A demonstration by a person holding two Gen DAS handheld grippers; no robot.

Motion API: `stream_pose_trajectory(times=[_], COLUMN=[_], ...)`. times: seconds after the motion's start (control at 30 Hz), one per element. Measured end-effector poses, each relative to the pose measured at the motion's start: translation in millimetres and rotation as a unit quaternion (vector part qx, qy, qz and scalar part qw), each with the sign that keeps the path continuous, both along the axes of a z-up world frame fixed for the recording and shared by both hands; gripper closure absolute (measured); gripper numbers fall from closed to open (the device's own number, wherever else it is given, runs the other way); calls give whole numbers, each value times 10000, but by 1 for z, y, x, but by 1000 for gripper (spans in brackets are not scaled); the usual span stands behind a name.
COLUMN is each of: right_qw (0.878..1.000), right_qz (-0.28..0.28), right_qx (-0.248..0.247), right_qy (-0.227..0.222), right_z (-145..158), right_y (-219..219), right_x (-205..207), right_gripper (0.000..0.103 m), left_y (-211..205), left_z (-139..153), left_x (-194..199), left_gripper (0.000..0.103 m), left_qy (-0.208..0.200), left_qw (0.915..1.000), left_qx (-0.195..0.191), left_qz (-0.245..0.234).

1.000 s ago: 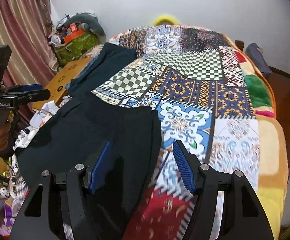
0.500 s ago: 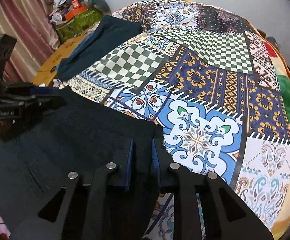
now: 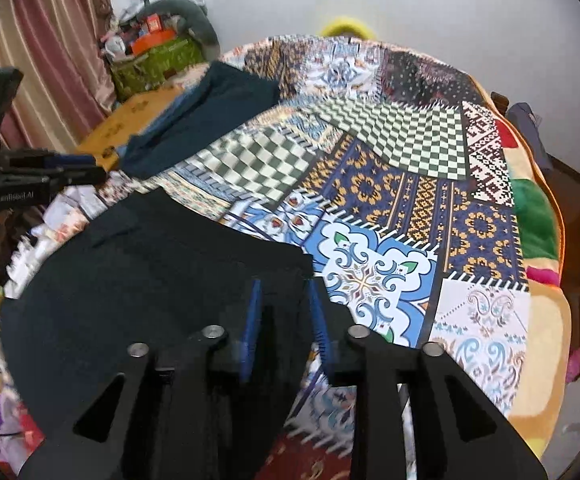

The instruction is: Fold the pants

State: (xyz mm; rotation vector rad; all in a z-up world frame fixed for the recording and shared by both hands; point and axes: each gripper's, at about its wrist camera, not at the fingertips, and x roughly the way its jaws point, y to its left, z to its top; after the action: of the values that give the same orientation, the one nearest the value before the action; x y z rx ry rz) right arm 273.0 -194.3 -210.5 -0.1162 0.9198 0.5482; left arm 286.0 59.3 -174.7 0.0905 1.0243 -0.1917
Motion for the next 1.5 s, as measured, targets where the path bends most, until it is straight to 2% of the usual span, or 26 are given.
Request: stream_pose_trajectory(times=[0.07, 0.13, 0.27, 0.37, 0.5, 0.7, 0.8, 0.97, 1.23, 1.3, 1.43, 1.5], right_qw=[9999, 9997, 9990, 9987, 9986, 9992, 9995, 9995, 9997, 9992, 9971, 9975], right_qz=[39, 120, 338, 479, 482, 311, 236, 121, -179, -255, -279, -335], right_qx=[142, 188, 262, 189, 97, 163, 181, 261, 125, 213, 563, 428], right_qy=[-73, -118, -87, 6, 190, 177, 145, 144, 96, 208, 426, 450], right_z=[10, 15, 16, 6, -15, -20, -21, -21, -20, -23, -30, -31], right_y=[0, 5, 17, 25, 26, 11, 6, 1, -16, -25, -43, -47], right_x=[-12, -23, -46, -60, -76, -93, -101, -110, -126, -128, -134, -139], right_gripper=[70, 66, 62, 61, 60, 60, 60, 60, 60, 59, 55, 55], left_y=[-4, -10, -23, -28, -20, -1, 10, 31, 33, 38, 52, 55], left_z=[7, 9, 2, -12, -28, -28, -32, -42, -35, -35, -41, -39], left_x=[-15, -29, -57, -75, -99, -129, -140, -153, -169, -172, -181, -184], left_gripper=[51, 47, 44, 44, 40, 38, 38, 37, 37, 38, 38, 38], left_qy=[-31, -42, 106, 154, 111, -65, -59, 61, -159, -148, 1, 8], left_qw=[9998, 9996, 9985, 9984, 9986, 9986, 9992, 9957, 9962, 9961, 9942, 9939], left_qx=[-127, -170, -275, -199, -273, -485, -407, -898, -728, -673, -837, -830], left_qz=[-116, -232, -458, -514, -445, -208, -32, 242, 446, 556, 680, 719])
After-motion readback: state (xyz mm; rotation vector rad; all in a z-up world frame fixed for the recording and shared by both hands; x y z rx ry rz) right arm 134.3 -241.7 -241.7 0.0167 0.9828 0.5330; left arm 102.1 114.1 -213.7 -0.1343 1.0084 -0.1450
